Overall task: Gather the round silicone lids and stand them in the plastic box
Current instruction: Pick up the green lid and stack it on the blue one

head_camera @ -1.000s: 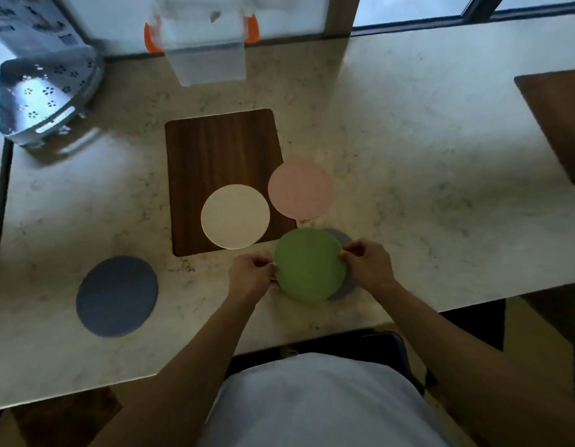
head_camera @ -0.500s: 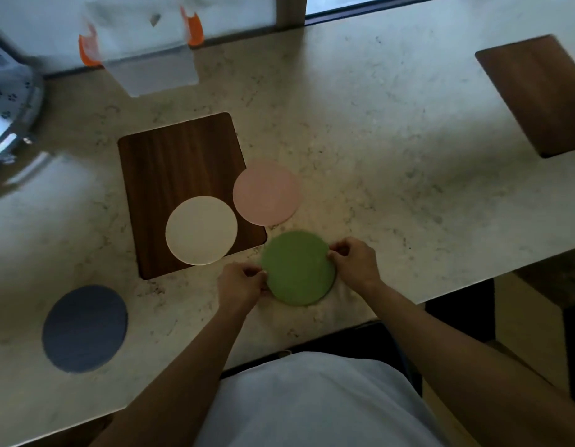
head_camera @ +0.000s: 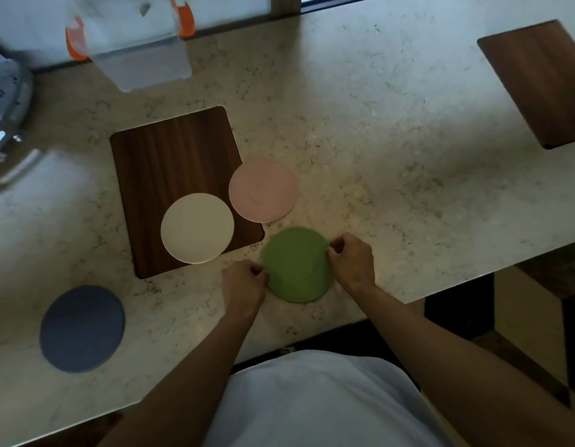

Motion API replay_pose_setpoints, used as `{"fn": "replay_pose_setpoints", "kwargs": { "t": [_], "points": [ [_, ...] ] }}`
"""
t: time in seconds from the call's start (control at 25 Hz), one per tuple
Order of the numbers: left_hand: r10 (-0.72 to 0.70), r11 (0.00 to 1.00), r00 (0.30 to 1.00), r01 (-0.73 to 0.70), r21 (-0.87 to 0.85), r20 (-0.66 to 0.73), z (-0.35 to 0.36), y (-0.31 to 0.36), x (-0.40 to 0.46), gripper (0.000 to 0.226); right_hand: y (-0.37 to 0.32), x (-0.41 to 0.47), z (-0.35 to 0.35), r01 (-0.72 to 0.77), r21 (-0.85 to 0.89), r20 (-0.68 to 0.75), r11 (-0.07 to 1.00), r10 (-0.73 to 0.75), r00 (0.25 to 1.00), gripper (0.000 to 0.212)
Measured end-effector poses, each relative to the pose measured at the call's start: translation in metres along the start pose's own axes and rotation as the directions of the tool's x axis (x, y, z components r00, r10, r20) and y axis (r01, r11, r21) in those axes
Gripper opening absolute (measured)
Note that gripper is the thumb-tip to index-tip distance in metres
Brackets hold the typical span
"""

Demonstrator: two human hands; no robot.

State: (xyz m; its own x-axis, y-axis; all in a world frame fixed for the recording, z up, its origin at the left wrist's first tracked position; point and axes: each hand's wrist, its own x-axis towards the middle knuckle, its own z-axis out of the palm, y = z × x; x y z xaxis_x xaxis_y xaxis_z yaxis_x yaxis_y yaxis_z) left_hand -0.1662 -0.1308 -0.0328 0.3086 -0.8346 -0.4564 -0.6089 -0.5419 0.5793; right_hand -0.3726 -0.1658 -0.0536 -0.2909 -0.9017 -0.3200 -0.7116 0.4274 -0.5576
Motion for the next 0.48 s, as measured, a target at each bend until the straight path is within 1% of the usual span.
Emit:
{"fn": "replay_pose_setpoints", "kwargs": {
  "t": [0.12, 0.32, 0.48],
  "points": [
    [-0.002, 0.999, 1.000, 0.003, 0.033, -0.022, 0.0031, 0.0020, -0.0018, 0.012, 0.0002, -0.0002, -0.0011, -0.020, -0.016, -0.004, 1.000, 0.020, 1.000, 0.008],
    [-0.034, 0.999, 0.999, 0.035, 0.032, -0.041, 0.0057, 0.0021, -0.0019, 0.014, -0.0011, -0.0004, -0.0029, -0.039, -0.028, 0.020, 0.999, 0.040, 0.999, 0.007],
    [-0.022, 0.999, 0.999, 0.024, 0.043, -0.044, 0.0095, -0.0002, -0.0030, 0.011, -0.0002, -0.0049, -0.0028, -0.032, -0.073, 0.015, 0.997, 0.033, 0.999, 0.013]
  ]
}}
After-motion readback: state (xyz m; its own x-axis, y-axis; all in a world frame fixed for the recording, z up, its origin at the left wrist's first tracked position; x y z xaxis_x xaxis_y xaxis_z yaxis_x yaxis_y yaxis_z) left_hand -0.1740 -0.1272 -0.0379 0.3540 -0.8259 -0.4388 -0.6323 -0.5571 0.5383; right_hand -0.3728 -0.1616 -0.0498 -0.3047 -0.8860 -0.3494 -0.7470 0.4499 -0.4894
